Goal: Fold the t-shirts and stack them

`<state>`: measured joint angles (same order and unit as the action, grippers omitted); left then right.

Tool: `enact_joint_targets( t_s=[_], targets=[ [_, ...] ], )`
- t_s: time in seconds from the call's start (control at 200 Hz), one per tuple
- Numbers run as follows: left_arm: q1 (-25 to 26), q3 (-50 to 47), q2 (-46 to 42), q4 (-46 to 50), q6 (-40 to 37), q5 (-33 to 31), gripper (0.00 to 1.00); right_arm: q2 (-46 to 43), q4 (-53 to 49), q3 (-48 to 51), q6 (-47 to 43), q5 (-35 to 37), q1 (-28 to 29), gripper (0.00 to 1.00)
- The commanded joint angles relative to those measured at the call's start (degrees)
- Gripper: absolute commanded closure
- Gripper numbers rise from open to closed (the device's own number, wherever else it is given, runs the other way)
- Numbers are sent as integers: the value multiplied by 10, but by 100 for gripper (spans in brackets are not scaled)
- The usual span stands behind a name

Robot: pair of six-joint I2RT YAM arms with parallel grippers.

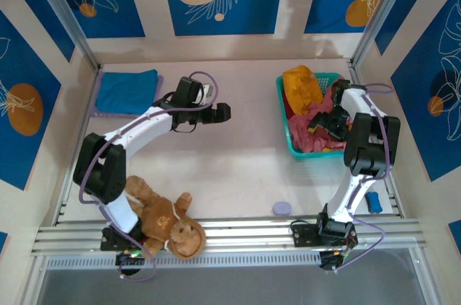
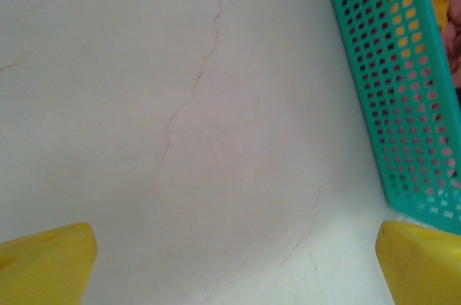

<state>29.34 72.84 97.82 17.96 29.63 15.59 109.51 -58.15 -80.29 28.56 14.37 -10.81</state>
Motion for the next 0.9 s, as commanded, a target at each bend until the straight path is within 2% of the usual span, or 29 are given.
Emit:
enact_joint_targets(
  t_s=[0.0,0.31,0.51,0.785,0.895],
  targets=[
    [7,29,5,36,1,2,1,60,32,-47,-43,38,-32,1],
    [7,14,-3,53,3,-20,1,163,16,-175,-94,45,-61,1],
    [8,8,-4,61,-8,-33,1,220,-3,-274,-114,24,-69,1],
    [8,7,-7,59,-9,-31,1,246,-43,-357,-98,-26,-62,1],
    [7,9,-14,61,-10,-27,1,187,-44,-334,-99,-8,-45,1]
  ],
)
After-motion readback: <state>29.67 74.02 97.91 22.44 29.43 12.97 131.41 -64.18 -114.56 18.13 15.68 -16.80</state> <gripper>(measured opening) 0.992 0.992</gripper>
